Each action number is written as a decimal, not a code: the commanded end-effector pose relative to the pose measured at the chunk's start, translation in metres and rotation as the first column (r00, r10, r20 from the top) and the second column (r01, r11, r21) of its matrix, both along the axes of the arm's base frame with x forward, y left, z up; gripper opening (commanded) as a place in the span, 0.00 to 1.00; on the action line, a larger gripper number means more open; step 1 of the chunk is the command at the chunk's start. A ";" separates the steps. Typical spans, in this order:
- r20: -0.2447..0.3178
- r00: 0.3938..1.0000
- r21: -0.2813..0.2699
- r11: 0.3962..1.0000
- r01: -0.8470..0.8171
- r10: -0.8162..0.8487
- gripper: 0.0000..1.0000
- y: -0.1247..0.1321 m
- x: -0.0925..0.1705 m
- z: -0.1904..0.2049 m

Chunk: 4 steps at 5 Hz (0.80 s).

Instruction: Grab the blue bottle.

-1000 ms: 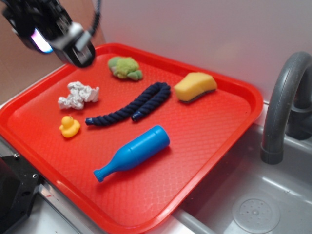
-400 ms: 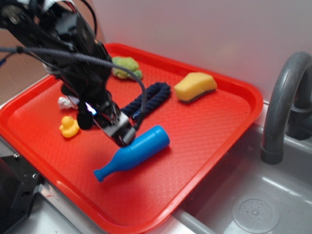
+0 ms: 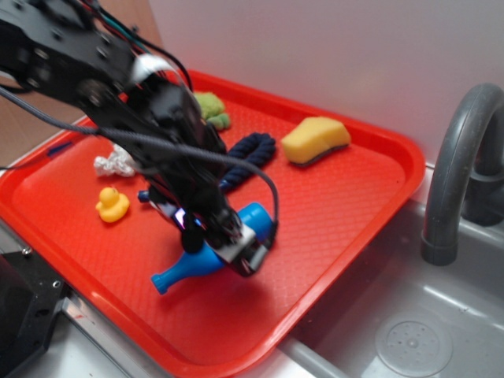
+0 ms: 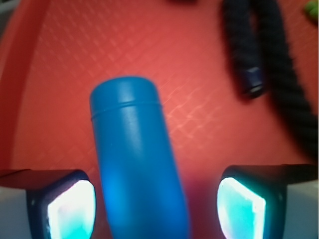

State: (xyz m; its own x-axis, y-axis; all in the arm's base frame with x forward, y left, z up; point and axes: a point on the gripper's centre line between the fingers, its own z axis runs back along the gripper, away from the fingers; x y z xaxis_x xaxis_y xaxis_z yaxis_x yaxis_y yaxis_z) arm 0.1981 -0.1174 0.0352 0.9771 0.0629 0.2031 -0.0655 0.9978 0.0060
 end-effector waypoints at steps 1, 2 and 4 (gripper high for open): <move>0.056 0.998 0.054 0.998 0.014 -0.017 0.00 -0.008 0.006 0.005; 0.063 0.998 0.074 0.997 -0.006 0.002 0.00 0.019 0.002 0.050; 0.023 0.988 0.173 0.972 -0.157 0.155 0.00 0.061 0.030 0.137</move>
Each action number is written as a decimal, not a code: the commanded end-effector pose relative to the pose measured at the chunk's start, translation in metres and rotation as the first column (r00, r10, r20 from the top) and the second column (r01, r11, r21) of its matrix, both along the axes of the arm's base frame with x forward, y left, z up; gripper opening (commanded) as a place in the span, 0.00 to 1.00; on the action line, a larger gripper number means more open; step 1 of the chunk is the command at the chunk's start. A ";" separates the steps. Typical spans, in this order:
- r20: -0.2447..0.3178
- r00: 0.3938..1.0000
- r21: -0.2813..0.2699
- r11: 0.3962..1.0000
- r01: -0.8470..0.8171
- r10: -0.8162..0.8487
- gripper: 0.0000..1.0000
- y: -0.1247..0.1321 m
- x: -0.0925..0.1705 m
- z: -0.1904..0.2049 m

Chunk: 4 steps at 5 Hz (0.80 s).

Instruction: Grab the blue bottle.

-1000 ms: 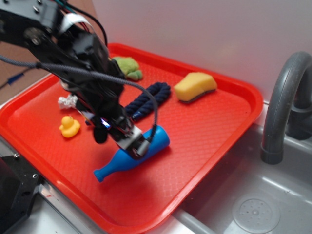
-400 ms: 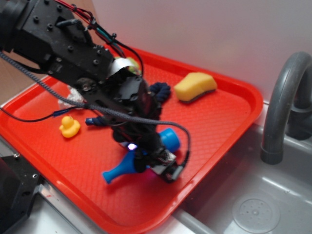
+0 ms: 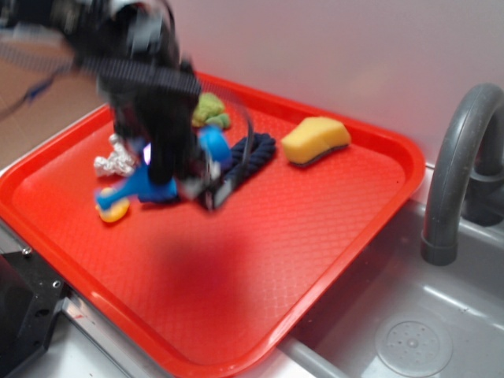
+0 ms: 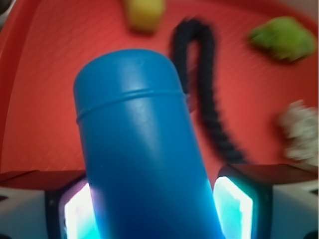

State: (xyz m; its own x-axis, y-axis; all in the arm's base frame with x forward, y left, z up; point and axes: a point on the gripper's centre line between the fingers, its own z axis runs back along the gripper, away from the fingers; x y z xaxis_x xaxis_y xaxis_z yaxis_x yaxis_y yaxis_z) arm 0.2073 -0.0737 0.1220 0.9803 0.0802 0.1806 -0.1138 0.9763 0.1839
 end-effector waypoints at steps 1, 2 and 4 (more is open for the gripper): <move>0.084 0.984 0.014 0.987 -0.161 0.159 0.00 0.027 0.033 0.091; 0.126 0.972 -0.022 0.980 -0.196 0.197 0.00 0.027 0.033 0.126; 0.022 0.989 -0.054 0.988 -0.144 0.145 0.05 0.036 0.036 0.119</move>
